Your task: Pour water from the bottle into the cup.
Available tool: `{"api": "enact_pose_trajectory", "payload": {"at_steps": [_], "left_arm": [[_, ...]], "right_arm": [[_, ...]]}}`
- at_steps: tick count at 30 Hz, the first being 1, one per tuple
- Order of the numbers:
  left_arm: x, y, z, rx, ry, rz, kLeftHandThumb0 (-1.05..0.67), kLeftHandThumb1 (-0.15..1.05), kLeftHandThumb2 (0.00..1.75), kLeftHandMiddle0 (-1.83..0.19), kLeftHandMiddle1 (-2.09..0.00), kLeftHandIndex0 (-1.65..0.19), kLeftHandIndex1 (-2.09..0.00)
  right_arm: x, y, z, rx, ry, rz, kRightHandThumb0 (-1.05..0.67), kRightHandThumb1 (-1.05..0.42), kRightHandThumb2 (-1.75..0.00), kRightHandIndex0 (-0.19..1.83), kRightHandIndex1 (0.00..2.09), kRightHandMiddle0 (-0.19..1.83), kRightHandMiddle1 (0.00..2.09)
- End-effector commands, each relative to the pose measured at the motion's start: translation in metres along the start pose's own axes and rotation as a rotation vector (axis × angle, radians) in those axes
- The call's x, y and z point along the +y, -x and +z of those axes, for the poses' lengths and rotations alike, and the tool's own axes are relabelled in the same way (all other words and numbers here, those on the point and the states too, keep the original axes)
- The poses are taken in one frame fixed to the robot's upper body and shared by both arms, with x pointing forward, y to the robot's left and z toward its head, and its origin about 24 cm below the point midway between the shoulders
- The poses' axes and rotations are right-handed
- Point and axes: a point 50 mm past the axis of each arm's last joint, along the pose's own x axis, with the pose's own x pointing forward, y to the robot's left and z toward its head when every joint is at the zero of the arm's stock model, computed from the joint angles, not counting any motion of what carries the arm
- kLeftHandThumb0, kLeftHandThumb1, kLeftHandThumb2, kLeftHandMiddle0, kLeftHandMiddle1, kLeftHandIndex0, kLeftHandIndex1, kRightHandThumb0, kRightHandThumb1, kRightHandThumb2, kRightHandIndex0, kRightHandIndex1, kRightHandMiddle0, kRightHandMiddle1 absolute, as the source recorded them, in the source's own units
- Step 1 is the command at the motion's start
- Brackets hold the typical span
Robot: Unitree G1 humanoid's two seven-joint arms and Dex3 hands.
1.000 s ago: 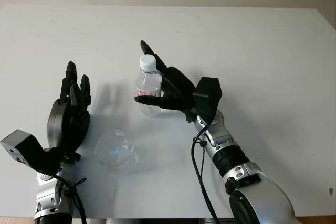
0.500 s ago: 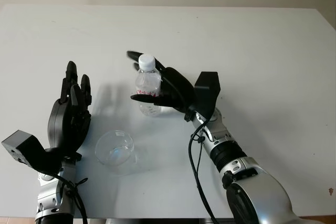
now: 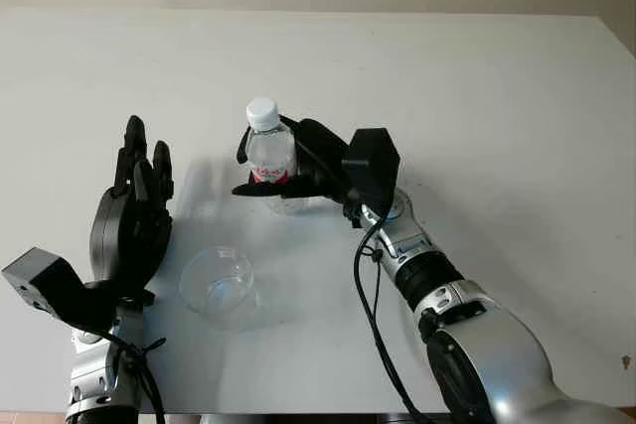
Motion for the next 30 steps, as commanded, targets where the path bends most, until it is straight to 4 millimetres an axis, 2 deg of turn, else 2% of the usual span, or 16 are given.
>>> {"api": "enact_pose_trajectory", "payload": {"at_steps": [1,5,10,11,12,13,15,18,22,28,30], "left_arm": [[0.004,0.013,-0.015,0.07,0.015,0.034,-0.8,1.05,0.6,0.18,-0.05,0.19,-0.02],[0.004,0.013,-0.015,0.065,0.02,0.029,-0.81,1.05,0.59,0.17,-0.06,0.19,-0.03],[0.002,0.013,-0.015,0.062,0.02,0.023,-0.81,1.05,0.59,0.18,-0.05,0.19,-0.02],[0.002,0.013,-0.014,0.061,0.021,0.023,-0.81,1.05,0.59,0.18,-0.05,0.19,-0.02],[0.001,0.012,-0.014,0.061,0.02,0.025,-0.81,1.05,0.59,0.17,-0.05,0.19,-0.02],[0.001,0.012,-0.014,0.061,0.019,0.026,-0.81,1.05,0.59,0.17,-0.05,0.19,-0.02],[-0.001,0.012,-0.013,0.059,0.018,0.028,-0.81,1.05,0.59,0.18,-0.05,0.19,-0.03],[-0.001,0.012,-0.012,0.058,0.025,0.033,-0.81,1.05,0.58,0.18,-0.05,0.19,-0.03],[-0.001,0.013,-0.012,0.055,0.032,0.043,-0.79,1.05,0.57,0.19,-0.05,0.19,-0.03],[-0.001,0.013,-0.011,0.054,0.024,0.049,-0.79,1.05,0.57,0.19,-0.05,0.19,-0.04],[-0.001,0.013,-0.011,0.054,0.028,0.047,-0.79,1.05,0.56,0.19,-0.05,0.19,-0.04]], "right_arm": [[0.001,-0.001,0.001,-0.006,0.006,-0.001,-0.23,-1.0,-0.11,1.83,2.09,1.83,2.09],[-0.002,0.001,0.003,-0.027,0.03,-0.05,-0.27,-1.02,-0.11,1.83,2.09,1.83,2.09],[-0.009,0.003,0.018,-0.125,0.173,-0.132,-0.16,-1.05,-0.2,1.83,2.09,1.83,2.09],[-0.012,0.004,0.024,-0.16,0.219,-0.149,-0.12,-1.01,-0.3,1.83,2.09,1.83,2.09],[-0.015,0.006,0.03,-0.2,0.262,-0.164,-0.09,-0.92,-0.53,1.83,2.09,1.83,2.09],[-0.018,0.008,0.035,-0.237,0.312,-0.179,-0.07,-0.86,-0.64,1.83,2.09,1.83,2.09],[-0.023,0.013,0.045,-0.305,0.411,-0.2,-0.05,-0.81,-0.73,1.83,2.09,1.83,2.09],[-0.027,0.019,0.055,-0.381,0.512,-0.208,-0.04,-0.81,-0.69,1.79,2.09,1.77,2.09],[-0.031,0.028,0.067,-0.475,0.64,-0.176,-0.08,-0.82,-0.56,1.53,2.09,1.51,2.09],[-0.025,0.038,0.073,-0.576,0.799,-0.108,-0.11,-0.93,-0.32,1.33,2.09,1.19,2.09],[-0.021,0.039,0.072,-0.587,0.825,-0.078,-0.09,-0.9,-0.37,1.31,2.09,1.16,2.09]]}}
